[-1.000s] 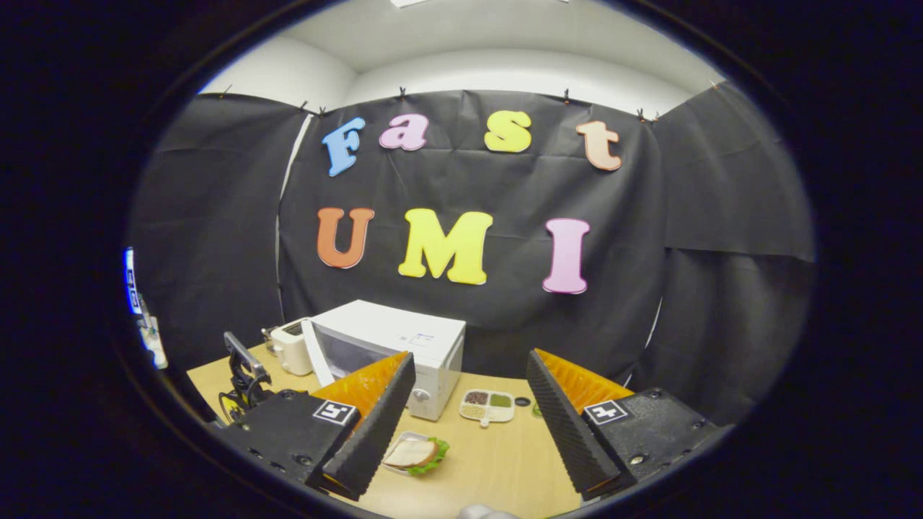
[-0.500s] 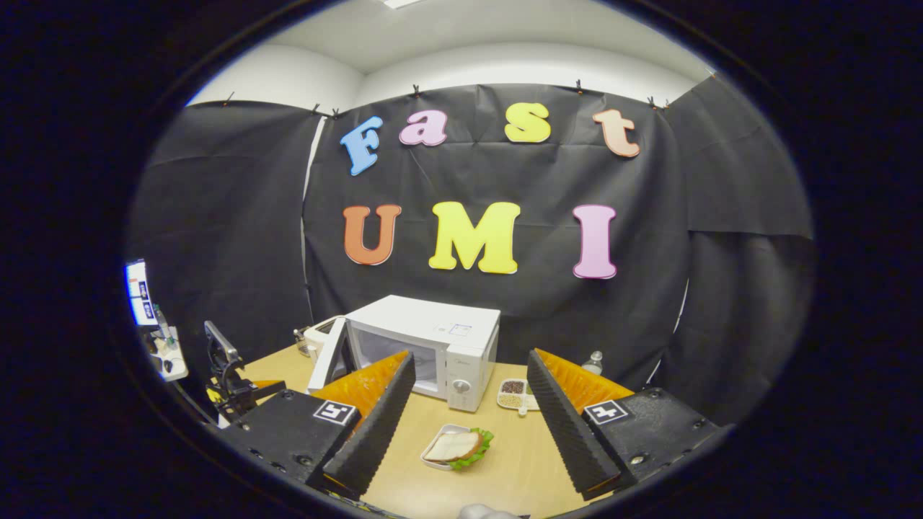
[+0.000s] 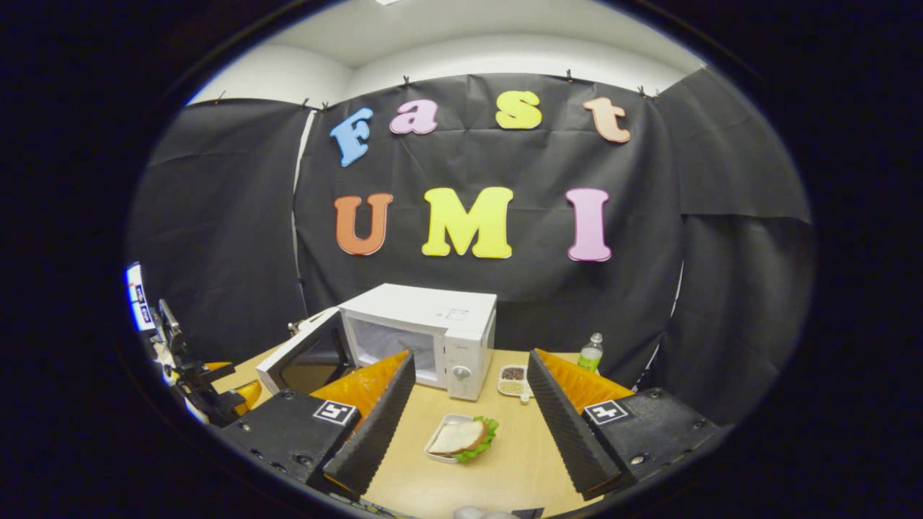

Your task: Open the microwave oven with the left hand, put the food in, and close the microwave oven.

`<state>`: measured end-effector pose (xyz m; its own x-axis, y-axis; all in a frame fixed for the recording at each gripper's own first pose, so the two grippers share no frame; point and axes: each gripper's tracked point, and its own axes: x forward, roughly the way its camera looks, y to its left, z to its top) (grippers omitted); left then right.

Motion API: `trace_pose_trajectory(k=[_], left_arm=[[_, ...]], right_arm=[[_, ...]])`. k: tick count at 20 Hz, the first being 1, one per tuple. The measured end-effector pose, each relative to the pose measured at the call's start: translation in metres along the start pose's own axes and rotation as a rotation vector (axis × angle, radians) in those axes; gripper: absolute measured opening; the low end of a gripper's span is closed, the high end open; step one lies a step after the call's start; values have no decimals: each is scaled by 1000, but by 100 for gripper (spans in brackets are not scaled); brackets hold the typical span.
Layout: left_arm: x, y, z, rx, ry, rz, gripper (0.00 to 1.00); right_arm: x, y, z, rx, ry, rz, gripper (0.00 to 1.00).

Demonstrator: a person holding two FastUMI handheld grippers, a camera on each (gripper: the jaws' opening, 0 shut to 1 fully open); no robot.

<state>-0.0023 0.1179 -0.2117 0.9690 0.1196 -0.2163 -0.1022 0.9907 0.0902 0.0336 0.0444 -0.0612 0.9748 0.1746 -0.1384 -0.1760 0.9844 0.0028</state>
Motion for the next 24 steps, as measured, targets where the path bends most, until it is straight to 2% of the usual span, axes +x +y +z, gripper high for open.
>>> trace_pose_trajectory(k=[7, 8, 9, 11, 12, 14, 15, 16, 17, 18, 19, 20, 21, 22, 23, 24], left_arm=[[-39, -4, 35, -2, -71, -41, 97], [-45, -8, 42, -3, -82, -51, 96], [-51, -12, 51, -6, -99, -64, 96], [-60, -24, 72, -5, -135, -92, 96], [-65, -27, 80, -6, -149, -99, 96], [-74, -43, 96, -34, -168, -126, 96], [-78, -47, 103, -42, -176, -126, 96], [-82, -48, 109, -49, -182, -123, 96], [-84, -52, 113, -55, -181, -120, 96], [-84, -55, 113, -60, -178, -112, 96], [-85, -58, 115, -61, -172, -107, 96], [-86, -60, 115, -56, -167, -96, 96], [-85, -61, 115, -49, -161, -82, 96], [-85, -63, 116, -42, -155, -70, 96], [-84, -66, 116, -36, -148, -58, 96], [-83, -68, 114, -31, -137, -44, 96]], right_arm=[[24, -21, -51, 75, 98, -33, 100], [29, -26, -62, 93, 120, -36, 92], [36, -28, -74, 118, 145, -33, 100], [51, -33, -102, 177, 209, -21, 100], [59, -35, -117, 213, 247, -14, 92], [78, -36, -149, 276, 322, 28, 86], [87, -37, -169, 304, 365, 37, 96], [95, -39, -183, 322, 399, 51, 84], [103, -40, -194, 344, 431, 68, 96], [113, -41, -206, 385, 465, 78, 96], [120, -39, -214, 430, 497, 100, 84], [127, -35, -222, 481, 534, 127, 94], [133, -30, -229, 524, 564, 153, 82], [141, -26, -233, 552, 593, 183, 81], [145, -23, -240, 572, 636, 207, 89], [148, -18, -241, 597, 654, 241, 87]])
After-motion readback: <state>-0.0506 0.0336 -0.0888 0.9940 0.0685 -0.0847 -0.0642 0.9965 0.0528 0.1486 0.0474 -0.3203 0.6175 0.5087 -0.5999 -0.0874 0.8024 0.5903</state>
